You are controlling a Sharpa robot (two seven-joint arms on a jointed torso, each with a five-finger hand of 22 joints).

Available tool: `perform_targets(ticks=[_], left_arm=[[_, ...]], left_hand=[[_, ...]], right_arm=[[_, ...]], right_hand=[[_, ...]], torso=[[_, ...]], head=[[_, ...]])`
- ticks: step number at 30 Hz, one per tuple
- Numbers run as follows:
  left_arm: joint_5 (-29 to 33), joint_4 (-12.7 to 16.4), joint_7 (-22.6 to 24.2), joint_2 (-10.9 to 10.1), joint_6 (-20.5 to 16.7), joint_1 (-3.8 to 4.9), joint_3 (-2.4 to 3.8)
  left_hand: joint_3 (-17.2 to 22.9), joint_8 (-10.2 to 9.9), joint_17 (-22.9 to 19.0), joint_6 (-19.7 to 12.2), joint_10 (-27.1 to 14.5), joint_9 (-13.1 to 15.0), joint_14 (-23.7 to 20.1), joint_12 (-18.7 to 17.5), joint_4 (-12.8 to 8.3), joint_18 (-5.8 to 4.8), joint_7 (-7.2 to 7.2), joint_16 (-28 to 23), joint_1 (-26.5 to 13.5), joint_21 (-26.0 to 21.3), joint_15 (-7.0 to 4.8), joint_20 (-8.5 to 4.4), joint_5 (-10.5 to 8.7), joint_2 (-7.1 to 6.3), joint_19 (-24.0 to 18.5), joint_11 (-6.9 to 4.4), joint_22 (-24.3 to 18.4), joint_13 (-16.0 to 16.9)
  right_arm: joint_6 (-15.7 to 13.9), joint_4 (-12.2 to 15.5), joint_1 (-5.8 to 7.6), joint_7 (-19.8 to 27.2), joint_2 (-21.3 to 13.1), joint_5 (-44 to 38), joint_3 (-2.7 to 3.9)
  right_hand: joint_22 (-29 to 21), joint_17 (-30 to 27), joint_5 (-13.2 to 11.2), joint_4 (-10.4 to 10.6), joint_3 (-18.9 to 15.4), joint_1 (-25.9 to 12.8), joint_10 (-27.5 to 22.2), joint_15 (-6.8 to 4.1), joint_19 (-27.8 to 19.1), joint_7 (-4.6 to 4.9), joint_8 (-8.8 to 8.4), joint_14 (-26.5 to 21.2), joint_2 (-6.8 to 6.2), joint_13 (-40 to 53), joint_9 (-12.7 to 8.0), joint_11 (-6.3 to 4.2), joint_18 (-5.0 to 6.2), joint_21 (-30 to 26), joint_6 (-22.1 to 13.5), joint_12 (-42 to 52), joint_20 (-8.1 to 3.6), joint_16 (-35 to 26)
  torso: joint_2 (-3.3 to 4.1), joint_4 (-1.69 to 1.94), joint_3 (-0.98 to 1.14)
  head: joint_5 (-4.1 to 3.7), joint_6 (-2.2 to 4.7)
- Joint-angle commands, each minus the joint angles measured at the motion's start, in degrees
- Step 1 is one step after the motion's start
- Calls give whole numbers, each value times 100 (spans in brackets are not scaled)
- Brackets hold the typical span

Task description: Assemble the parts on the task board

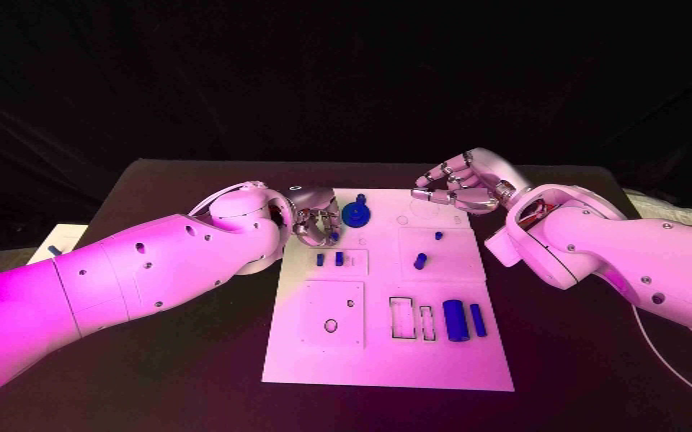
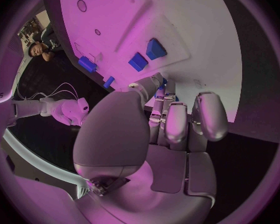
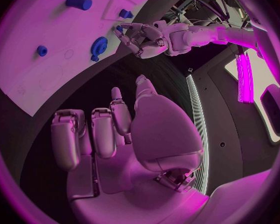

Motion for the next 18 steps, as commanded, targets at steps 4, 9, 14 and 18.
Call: perform_targets(ticks=[4, 9, 14, 18], left_arm=[[-50, -11, -144, 14, 212, -17, -10], [-50, -13, -182, 13, 218, -17, -11], [-50, -13, -190, 13, 208, -17, -11], [-50, -13, -197, 10, 201, -18, -11]], left_hand=[[-14, -83, -46, -88, -73, -44, 103, -71, -29, -103, 71, -7, -93, -7, 39, 9, -24, -36, 132, 66, 319, -8], [-20, -162, -100, -182, -159, -88, 89, -90, -29, -108, 135, -16, -135, -1, 80, 39, -22, -70, 129, 117, 328, -19], [-19, -194, -115, -233, -191, -110, 85, -89, -31, -108, 154, -14, -148, -7, 95, 52, -20, -84, 127, 134, 328, -22], [-12, -216, -132, -305, -217, -140, 81, -86, -37, -108, 166, -9, -155, -7, 106, 65, -19, -95, 126, 146, 331, -24]], right_arm=[[77, 1, -4, 39, 1, -33, 0], [79, 0, -4, 36, -1, -32, 0], [83, -2, -4, 35, 0, -32, 0], [83, -5, -4, 35, 0, -32, 0]], right_hand=[[722, 148, 21, 2, -20, -1, -1, -12, -41, 5, -31, 324, 62, -133, 5, -26, 47, -17, -19, -14, -1, -31], [722, 148, 21, 2, -20, -1, -1, -12, -41, 5, -31, 324, 62, -133, 5, -26, 47, -17, -19, -14, -1, -31], [722, 148, 21, 2, -20, -1, -1, -12, -41, 5, -31, 324, 62, -133, 5, -26, 47, -17, -19, -14, -1, -31], [722, 148, 21, 2, -20, -1, -1, -12, -41, 5, -31, 324, 62, -133, 5, -26, 47, -17, -19, -14, -1, -31]], torso=[[0, 0, 3], [-2, 5, 3], [-2, 1, 1], [-2, 1, -3]], head=[[-6, 7], [-7, 3], [-2, 3], [-3, 4]])
